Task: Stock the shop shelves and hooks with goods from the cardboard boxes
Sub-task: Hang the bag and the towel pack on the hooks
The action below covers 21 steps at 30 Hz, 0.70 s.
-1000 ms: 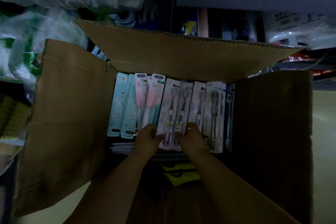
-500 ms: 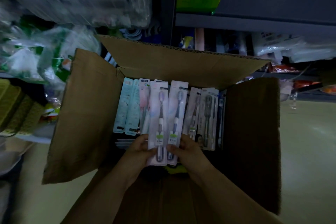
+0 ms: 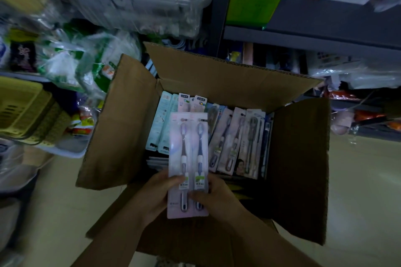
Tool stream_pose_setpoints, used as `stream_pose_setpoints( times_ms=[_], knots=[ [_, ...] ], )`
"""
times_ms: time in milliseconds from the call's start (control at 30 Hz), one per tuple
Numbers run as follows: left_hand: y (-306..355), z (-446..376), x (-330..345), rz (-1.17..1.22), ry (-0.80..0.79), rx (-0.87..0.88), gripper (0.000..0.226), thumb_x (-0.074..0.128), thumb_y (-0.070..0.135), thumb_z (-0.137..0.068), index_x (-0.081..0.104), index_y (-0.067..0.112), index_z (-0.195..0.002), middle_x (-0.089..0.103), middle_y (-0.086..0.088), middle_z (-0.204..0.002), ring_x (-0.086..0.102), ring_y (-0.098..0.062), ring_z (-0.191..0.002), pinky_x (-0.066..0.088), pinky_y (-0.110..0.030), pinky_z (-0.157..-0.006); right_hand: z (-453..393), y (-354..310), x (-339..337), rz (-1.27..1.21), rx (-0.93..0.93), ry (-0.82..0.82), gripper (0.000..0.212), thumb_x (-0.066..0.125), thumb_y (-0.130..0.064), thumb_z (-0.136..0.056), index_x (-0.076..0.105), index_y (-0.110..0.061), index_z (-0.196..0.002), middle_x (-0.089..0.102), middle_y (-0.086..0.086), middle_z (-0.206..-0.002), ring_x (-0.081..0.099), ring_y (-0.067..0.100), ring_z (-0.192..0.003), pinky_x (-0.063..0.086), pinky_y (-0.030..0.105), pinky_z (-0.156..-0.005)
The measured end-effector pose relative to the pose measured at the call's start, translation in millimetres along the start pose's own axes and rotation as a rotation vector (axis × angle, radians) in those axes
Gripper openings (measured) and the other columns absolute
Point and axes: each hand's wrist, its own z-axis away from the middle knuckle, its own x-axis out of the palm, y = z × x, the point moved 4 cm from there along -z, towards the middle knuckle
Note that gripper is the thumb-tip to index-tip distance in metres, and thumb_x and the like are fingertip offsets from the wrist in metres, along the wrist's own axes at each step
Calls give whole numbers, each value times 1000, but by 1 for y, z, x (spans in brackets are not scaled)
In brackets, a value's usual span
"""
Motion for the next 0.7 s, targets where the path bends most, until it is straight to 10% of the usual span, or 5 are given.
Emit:
stream_pose_setpoints(
  times_ms=[300,467,700],
  knots=[
    [-18,0,-22,71,152,-16,37,61,10,-82,61,6,-119,72,-17,-104,70,-32,-92,57,-44,-77,-2,7,10,187,47,-90,32,65,-20,-90,54,-17,-120,64,-6,-108,62,12,-99,54,29,-88],
    [-15,1,-44,-20,311,-16,29,60,10,-89,61,3,-118,69,-20,-105,66,-36,-94,53,-42,-80,1,24,-31,278,167,53,38,61,-23,-93,48,-14,-128,63,2,-99,57,6,-76,47,15,-63],
    [0,9,-71,-125,447,32,27,64,10,-88,63,4,-114,69,-19,-102,67,-33,-88,53,-41,-77,5,44,-79,431,209,189,36,59,-29,-93,50,-18,-127,61,6,-108,64,22,-91,52,33,-74]
  ],
)
